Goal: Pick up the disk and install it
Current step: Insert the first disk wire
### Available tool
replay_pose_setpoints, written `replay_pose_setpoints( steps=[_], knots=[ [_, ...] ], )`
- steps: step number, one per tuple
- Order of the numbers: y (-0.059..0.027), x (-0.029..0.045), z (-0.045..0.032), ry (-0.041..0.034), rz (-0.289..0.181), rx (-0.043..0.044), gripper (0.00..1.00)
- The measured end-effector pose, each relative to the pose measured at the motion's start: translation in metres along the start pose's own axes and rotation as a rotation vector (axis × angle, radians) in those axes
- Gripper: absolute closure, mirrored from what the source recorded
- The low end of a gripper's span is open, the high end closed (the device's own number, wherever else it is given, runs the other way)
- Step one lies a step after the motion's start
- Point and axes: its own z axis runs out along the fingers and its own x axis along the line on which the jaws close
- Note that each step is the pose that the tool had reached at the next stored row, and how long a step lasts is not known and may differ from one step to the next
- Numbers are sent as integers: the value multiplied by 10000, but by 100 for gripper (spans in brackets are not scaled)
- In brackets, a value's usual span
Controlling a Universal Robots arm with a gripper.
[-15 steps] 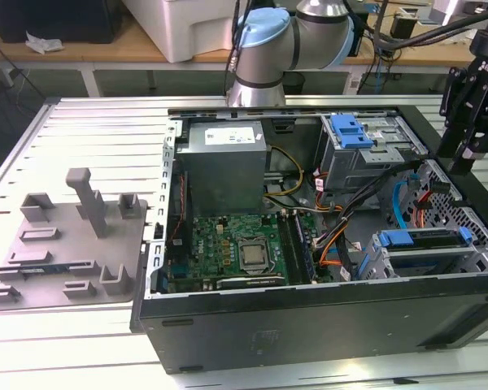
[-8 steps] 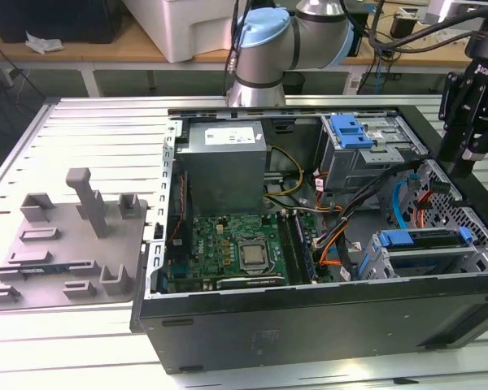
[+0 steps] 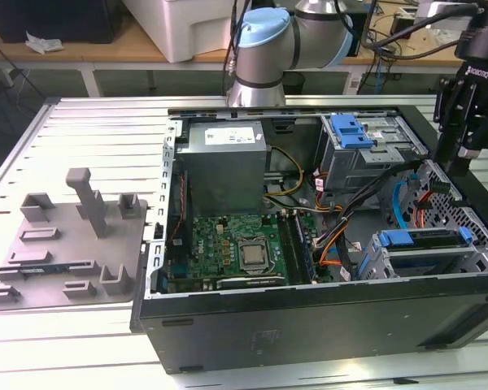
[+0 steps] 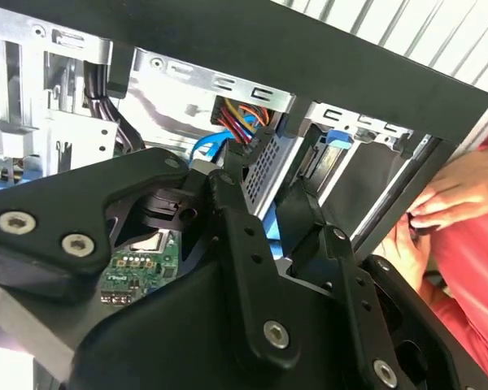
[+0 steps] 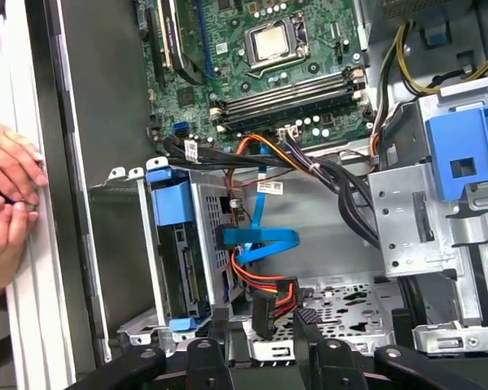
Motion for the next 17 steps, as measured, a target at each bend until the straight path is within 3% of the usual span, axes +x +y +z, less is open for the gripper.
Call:
replay_pose_setpoints(
  steps=[3,4,7,8,9,13,16,17],
  knots=[
    [10,-63,-6,369,24,53,56],
    [13,-82,-8,577,37,82,56],
    [19,-124,-15,1069,66,145,56],
    [24,-154,-15,1284,79,168,56],
    [26,-180,-11,1377,87,177,56],
    [33,-265,33,1405,182,143,56],
    [28,-293,70,1405,523,8,56],
    [22,-299,82,1402,725,-75,56]
  ],
)
